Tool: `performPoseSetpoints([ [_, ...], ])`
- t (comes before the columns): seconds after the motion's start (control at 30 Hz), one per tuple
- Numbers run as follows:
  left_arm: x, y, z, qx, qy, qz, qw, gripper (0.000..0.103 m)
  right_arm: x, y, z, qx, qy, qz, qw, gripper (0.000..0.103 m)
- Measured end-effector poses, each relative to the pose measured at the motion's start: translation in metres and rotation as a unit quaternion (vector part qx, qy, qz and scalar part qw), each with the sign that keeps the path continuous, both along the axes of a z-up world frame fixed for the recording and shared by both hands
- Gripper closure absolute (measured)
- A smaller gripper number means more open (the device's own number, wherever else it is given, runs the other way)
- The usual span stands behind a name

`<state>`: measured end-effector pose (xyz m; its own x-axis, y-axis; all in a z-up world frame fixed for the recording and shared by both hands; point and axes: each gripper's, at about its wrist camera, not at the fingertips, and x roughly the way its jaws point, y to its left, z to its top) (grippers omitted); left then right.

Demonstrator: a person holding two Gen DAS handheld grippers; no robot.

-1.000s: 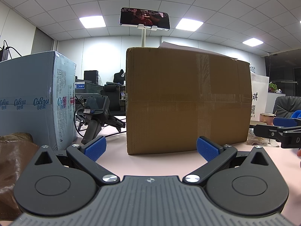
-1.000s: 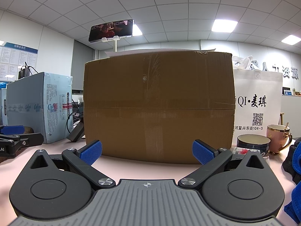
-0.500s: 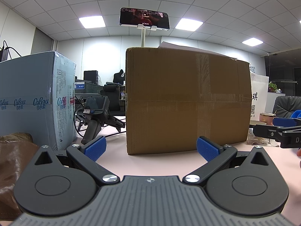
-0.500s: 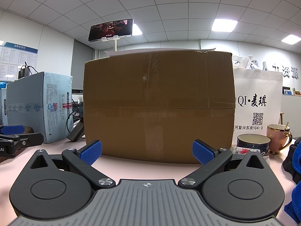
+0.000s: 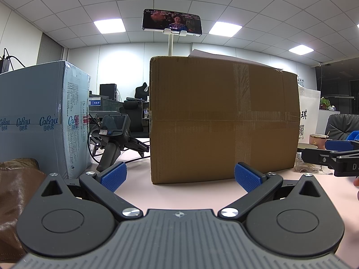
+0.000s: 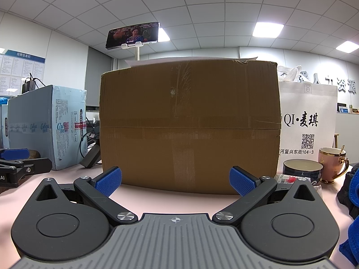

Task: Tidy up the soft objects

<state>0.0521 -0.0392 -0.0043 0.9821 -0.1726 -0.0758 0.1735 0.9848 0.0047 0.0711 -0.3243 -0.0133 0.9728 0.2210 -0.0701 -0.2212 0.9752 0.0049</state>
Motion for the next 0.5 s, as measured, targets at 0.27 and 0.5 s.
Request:
performPoseSetpoints([
  [0.27,0.0002,0.0004,0.0002,0.000,0.000,0.000,1.0000,0.000,-0.0008,0.0002,-0.0001,0.000,0.000,0.000,1.000,0.000],
  [0.5,0.0003,0.0004,0.0002,0.000,0.001,-0.001,1.0000,0.000,-0.0015,0.0001,0.0001,-0.001,0.000,0.000,1.000,0.000],
])
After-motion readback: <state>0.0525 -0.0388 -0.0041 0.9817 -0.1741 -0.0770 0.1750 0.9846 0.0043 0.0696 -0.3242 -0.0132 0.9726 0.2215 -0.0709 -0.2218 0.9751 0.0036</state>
